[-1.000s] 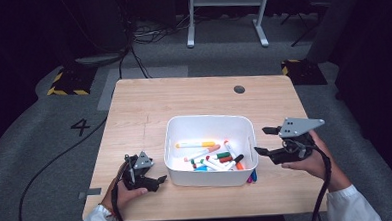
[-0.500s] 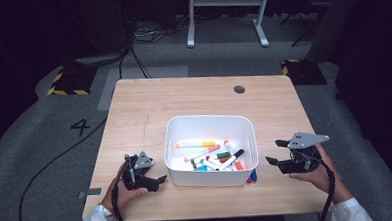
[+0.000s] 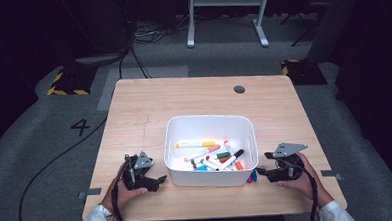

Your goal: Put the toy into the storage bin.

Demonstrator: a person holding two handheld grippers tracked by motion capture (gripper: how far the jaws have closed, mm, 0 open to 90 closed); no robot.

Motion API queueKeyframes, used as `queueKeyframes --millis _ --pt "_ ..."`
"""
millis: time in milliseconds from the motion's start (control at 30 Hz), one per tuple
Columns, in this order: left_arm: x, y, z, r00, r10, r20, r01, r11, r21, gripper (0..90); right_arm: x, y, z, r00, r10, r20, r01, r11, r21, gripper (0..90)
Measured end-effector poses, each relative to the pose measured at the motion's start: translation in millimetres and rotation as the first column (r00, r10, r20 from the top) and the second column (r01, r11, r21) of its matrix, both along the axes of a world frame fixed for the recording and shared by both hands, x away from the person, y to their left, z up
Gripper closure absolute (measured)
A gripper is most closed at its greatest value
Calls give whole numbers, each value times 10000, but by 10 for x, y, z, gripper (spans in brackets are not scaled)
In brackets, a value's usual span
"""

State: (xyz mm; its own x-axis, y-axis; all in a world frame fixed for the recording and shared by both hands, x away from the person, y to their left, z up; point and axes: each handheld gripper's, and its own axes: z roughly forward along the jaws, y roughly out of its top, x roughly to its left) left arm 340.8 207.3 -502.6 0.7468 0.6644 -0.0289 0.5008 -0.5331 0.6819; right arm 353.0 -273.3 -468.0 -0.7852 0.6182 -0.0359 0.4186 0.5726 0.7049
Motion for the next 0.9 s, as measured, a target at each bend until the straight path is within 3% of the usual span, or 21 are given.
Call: queueKeyframes --millis 400,667,900 --pt "0 0 0 10000 -2 -2 2 10000 2 152 21 114 -126 9995 75 -308 -65 9994 327 313" --pt "0 -1 -2 10000 0 3 0 10000 -9 152 54 70 -205 9983 -291 -500 286 9995 -116 348" --pt "0 0 0 10000 1 1 -1 10000 0 152 75 -122 -209 9928 -1090 -505 1083 9940 -178 557"
